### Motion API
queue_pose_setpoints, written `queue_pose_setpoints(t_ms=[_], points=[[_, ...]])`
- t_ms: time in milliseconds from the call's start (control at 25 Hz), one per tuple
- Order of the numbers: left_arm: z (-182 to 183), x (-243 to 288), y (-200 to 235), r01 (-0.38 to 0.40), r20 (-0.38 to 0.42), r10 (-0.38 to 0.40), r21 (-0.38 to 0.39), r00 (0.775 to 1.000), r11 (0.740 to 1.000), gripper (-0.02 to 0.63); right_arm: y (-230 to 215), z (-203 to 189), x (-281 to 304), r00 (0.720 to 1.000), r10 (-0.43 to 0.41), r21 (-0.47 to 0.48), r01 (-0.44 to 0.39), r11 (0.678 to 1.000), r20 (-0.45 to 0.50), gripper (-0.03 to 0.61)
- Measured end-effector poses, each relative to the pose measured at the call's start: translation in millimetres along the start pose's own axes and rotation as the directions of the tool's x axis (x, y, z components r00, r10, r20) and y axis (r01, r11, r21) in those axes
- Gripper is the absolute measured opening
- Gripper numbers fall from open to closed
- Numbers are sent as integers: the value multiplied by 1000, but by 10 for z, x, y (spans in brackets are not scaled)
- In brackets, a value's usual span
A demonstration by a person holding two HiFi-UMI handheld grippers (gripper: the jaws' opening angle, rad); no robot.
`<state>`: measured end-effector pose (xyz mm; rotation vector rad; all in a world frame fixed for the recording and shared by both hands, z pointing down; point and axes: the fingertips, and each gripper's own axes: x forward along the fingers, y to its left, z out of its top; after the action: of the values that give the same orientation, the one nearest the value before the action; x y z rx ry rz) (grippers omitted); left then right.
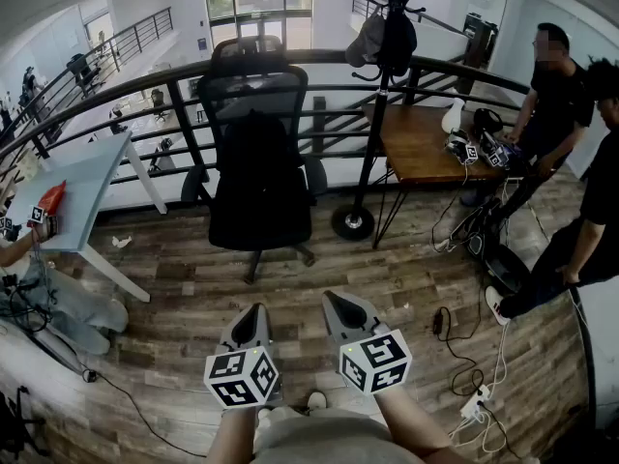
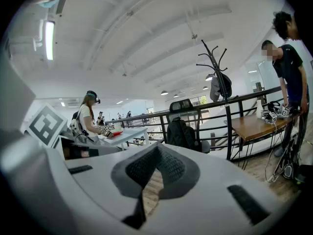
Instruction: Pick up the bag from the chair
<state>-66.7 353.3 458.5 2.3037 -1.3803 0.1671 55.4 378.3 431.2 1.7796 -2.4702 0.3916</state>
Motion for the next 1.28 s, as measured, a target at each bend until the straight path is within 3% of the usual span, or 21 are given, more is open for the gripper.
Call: queue_pose_setpoints(t_ms=[400, 720, 1280], points=[[-122, -144, -122, 6, -8, -6, 1, 1000, 1000, 3, 144, -7, -178, 999, 40, -34, -40, 999, 6, 0], [-108, -96, -10, -15, -9, 15, -32, 1000, 999, 3, 145, -25, -72, 995, 96, 52, -96, 994, 9, 0], [272, 746, 521, 6, -27, -7, -27, 1000, 1000, 3, -105, 98, 934, 997, 71, 113, -70, 991, -7, 0]])
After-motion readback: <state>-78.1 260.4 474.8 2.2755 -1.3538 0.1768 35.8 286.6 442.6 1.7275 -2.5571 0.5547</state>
